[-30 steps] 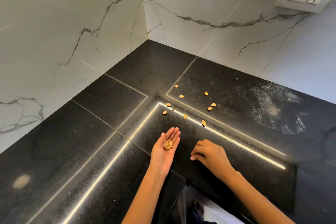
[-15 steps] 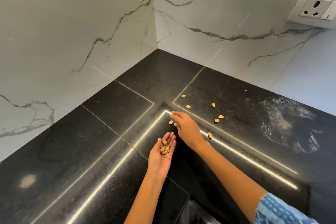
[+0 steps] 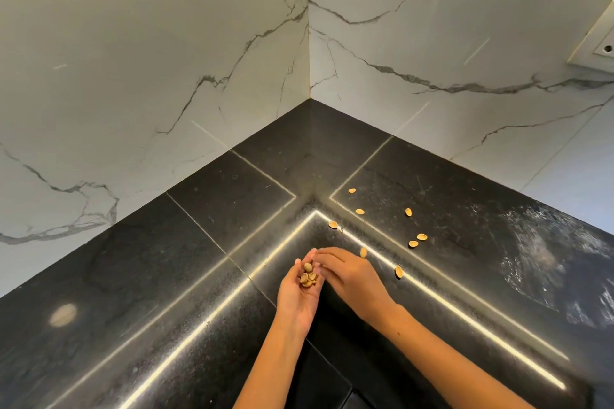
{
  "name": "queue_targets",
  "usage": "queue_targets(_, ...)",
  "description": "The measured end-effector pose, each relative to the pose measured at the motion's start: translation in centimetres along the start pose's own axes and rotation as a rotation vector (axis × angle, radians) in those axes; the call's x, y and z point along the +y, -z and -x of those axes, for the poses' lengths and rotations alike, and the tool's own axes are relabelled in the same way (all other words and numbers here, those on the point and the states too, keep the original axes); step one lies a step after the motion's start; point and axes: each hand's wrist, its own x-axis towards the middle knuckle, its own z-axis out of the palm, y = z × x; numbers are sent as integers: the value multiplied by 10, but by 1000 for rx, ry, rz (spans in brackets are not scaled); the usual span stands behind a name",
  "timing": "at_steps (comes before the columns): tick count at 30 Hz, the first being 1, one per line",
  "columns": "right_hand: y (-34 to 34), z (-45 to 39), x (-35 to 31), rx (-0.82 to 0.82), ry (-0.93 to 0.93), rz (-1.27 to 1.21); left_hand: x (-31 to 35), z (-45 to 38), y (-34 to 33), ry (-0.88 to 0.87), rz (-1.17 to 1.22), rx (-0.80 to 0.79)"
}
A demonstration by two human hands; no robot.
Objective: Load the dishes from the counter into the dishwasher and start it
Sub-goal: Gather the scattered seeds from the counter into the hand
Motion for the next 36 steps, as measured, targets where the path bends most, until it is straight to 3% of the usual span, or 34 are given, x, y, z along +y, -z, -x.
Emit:
queue_targets(2, 1, -5, 13, 44, -7, 23, -1, -6, -5, 14, 37, -12)
queue_targets(5, -5, -25, 46, 64, -168, 117, 1, -14, -10, 7, 35, -19)
queue_targets(11, -16, -32, 73, -299, -213, 318, 5, -18, -15, -21, -24, -17)
queue_targets(14, -11, -20, 74, -218, -253, 298, 4, -21, -15, -15, -51, -15)
queue_targets(18, 8, -16, 53, 69, -195, 64, -3, -24, -19, 4, -63, -19)
queue_targets(21, 14, -11, 32, 44, -92, 40, -8, -24, -25, 25, -50, -28)
queue_targets(24, 19, 1, 53, 107, -236, 117, -12, -28, -29, 50, -41, -50)
queue_targets(29, 12, 30, 77, -208, -348, 291, -13, -32, -28, 50, -64, -39)
queue_targets(36, 14, 34, 71, -133, -368, 301, -23, -29, -28, 82, -156, -44)
